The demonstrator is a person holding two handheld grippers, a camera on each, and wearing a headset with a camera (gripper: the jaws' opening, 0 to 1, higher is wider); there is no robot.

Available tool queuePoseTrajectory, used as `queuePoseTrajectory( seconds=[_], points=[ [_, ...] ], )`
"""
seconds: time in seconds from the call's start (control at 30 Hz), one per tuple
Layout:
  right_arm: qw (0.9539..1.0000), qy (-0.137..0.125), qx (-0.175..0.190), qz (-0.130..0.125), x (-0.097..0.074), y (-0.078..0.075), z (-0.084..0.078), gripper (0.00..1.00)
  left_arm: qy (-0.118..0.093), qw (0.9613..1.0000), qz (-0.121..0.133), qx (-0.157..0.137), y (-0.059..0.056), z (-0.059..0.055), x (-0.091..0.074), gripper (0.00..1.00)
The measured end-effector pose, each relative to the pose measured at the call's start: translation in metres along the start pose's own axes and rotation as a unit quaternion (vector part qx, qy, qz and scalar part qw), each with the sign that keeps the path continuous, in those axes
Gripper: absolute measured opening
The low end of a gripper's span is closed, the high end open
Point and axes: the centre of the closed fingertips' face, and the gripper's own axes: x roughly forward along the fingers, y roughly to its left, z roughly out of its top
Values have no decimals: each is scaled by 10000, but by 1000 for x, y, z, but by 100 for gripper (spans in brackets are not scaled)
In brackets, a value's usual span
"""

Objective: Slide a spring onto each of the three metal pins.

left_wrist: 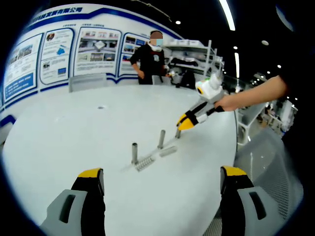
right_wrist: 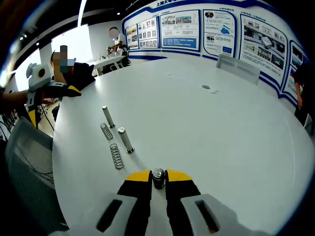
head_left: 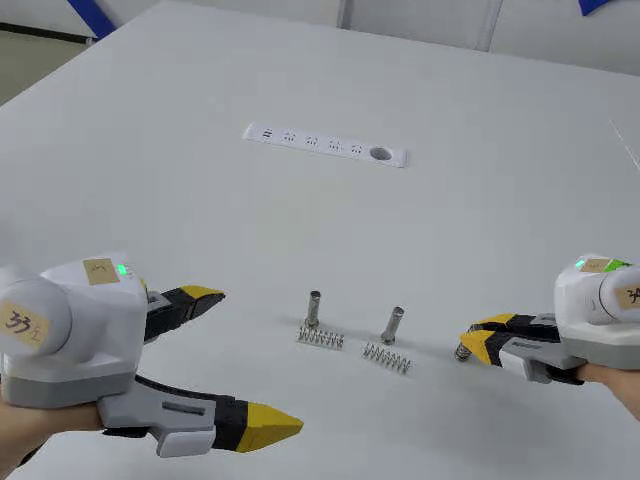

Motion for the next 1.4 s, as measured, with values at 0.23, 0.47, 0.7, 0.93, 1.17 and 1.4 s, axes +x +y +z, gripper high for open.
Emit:
queuePoseTrajectory(
  seconds=[0.23, 0.47, 0.7, 0.93, 1.17, 1.4],
  points=[
    [10000, 82, 8, -9, -1, 0, -2, 12, 30, 9999, 81, 83, 4, 1, -4, 100],
    [9999, -65, 47, -64, -19, 1, 7, 18, 103, 9999, 1, 51, 0, 0, -9, 100],
    [9990, -369, 108, -213, -39, -2, 21, 20, 156, 9998, -49, 110, -1, -5, -9, 100],
    [9980, -498, -336, 207, -41, 32, 38, 21, 25, 10000, 29, 74, 7, 0, -13, 100],
    [9946, -269, -699, 722, -13, 72, 31, 22, 42, 9999, 88, 33, 11, -3, -16, 100],
    [9907, 118, -1063, 842, 16, 85, 10, 22, -13, 9998, 135, -120, 16, -2, -22, 100]
  ],
)
